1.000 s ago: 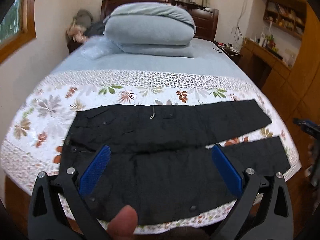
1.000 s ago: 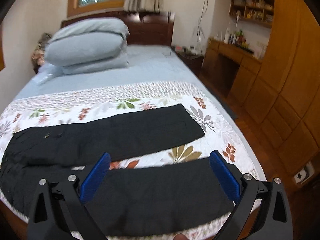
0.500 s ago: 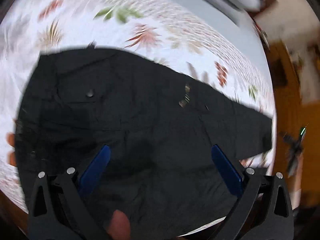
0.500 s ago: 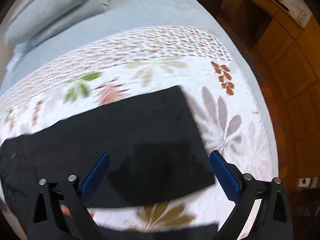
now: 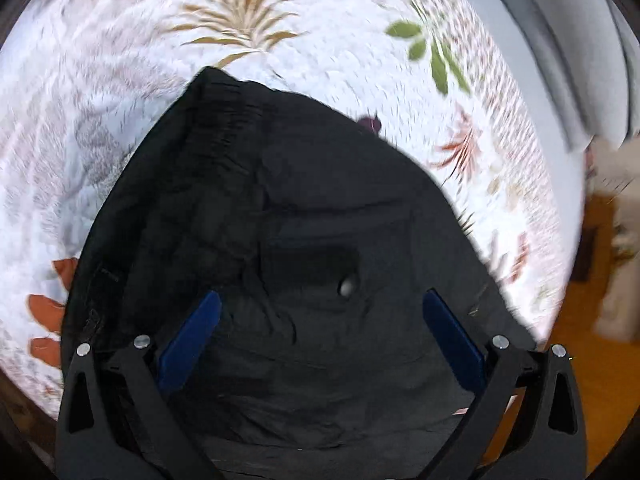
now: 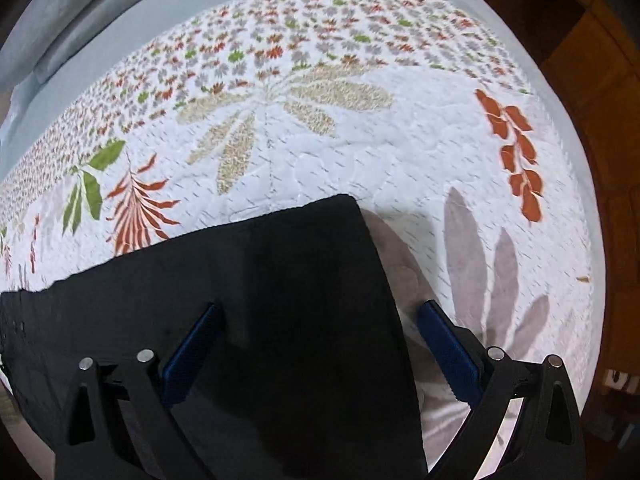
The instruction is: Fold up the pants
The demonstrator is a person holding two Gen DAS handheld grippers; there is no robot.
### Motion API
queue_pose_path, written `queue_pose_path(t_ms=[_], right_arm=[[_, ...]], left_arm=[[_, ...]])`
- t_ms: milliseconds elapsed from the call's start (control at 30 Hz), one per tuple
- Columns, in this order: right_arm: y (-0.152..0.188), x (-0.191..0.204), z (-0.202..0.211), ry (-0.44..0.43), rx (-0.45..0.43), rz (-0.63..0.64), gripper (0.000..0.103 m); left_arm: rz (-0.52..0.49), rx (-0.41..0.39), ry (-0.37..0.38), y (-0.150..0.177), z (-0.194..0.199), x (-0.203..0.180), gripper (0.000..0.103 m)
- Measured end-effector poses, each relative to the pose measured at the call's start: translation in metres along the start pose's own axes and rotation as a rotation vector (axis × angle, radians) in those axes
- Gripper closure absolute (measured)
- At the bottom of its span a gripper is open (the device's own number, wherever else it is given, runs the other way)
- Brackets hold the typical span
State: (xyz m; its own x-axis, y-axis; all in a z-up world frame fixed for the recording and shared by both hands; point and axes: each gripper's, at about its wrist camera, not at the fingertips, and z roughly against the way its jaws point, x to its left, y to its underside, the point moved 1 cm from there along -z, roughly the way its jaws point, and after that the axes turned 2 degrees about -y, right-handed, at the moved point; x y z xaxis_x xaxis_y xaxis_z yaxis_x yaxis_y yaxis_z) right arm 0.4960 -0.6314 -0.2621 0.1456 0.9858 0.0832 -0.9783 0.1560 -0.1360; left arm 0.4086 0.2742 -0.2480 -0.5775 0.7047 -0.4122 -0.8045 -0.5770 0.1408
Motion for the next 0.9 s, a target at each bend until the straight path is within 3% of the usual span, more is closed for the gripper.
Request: queue_pose_path(t_ms=[133, 167, 300, 433, 533, 600, 667, 767, 900], right_arm=[[0.007, 0.000, -0.007, 0.005, -0.010, 0.009, 0.003], [0.008, -0.001, -0.011, 0.003, -0.017, 0.013, 0.003], [0.012, -0.003, -0.019, -0.013, -0.005, 0.008, 0.003], [0.015, 0.005, -0.022, 0.028, -0.014, 0.023, 0.003], [0.016, 0.016, -0.022, 0.057, -0.021, 0.043, 0.003], [0.018, 0.022, -0.020, 0.059, -0.031, 0.051, 0.003], [0.021, 0.024, -0.019, 0.060, -0.039, 0.052, 0.003], [0.026, 0.027, -0.014, 0.074, -0.046, 0.065, 0.003], [0.027, 0.041, -0.004, 0.122, -0.069, 0.126, 0.006]], left_arm=[[0.051, -0.010, 0.142, -0.010, 0.012, 0.017, 0.002], [0.048, -0.017, 0.142, -0.011, 0.017, 0.021, 0.002], [-0.120, -0.069, -0.003, -0.021, 0.037, 0.019, 0.002], [-0.037, -0.035, 0.018, -0.037, 0.031, 0.038, 0.002], [-0.051, -0.051, -0.008, -0.051, 0.029, 0.047, 0.002], [-0.043, -0.113, -0.052, -0.059, 0.035, 0.053, 0.002], [-0.024, -0.149, -0.158, -0.068, 0.039, 0.058, 0.002], [-0.057, -0.050, -0.161, -0.070, 0.021, 0.056, 0.002], [-0.298, 0.014, -0.315, -0.058, 0.001, 0.022, 0.002]])
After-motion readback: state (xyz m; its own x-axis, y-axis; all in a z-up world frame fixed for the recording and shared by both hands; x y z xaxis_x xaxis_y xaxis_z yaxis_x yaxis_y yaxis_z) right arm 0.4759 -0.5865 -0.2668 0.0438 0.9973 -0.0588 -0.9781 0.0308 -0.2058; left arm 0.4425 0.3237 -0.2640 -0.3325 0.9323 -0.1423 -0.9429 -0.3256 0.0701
